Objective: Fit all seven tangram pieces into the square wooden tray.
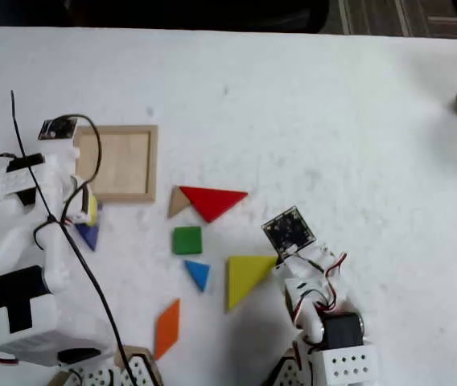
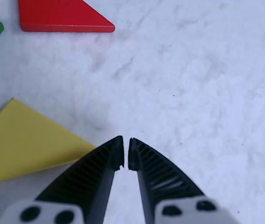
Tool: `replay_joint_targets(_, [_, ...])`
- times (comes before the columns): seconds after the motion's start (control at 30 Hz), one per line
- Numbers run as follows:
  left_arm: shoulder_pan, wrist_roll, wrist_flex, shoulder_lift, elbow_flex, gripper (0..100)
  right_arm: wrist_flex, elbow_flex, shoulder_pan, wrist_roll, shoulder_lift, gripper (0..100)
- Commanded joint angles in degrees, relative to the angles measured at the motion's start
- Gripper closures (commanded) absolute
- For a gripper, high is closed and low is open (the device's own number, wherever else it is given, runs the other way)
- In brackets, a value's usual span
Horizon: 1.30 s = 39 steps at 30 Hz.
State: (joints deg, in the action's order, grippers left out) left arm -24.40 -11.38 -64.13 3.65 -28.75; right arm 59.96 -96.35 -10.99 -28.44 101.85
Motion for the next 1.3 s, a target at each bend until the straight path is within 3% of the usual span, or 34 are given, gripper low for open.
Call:
replay_joint_targets(0.0, [1.98,0.79,-0.88,-0.48,2.64,86,0.57,-0.53,0.84,-0.79,0.66,97.5])
replay_joint_targets(0.4, [7.87,3.60,-8.26,-0.57,5.63,86,0.57,-0.53,0.84,-0.79,0.66,97.5])
replay_joint_targets(0.67, [11.21,5.54,-8.62,-0.04,4.84,86,0.57,-0.53,0.84,-0.79,0.66,97.5])
replay_joint_targets(1.07, [11.03,5.63,-6.59,-0.04,-0.18,87,0.48,-0.53,2.15,-0.79,0.66,97.5])
replay_joint_targets(1.2, [11.03,5.63,-0.44,0.04,-3.78,99,0.48,-0.53,2.15,-0.79,0.66,97.5])
replay_joint_targets(1.27, [11.03,5.63,0.88,0.04,-5.01,97,0.48,-0.53,2.15,-0.79,0.66,97.5])
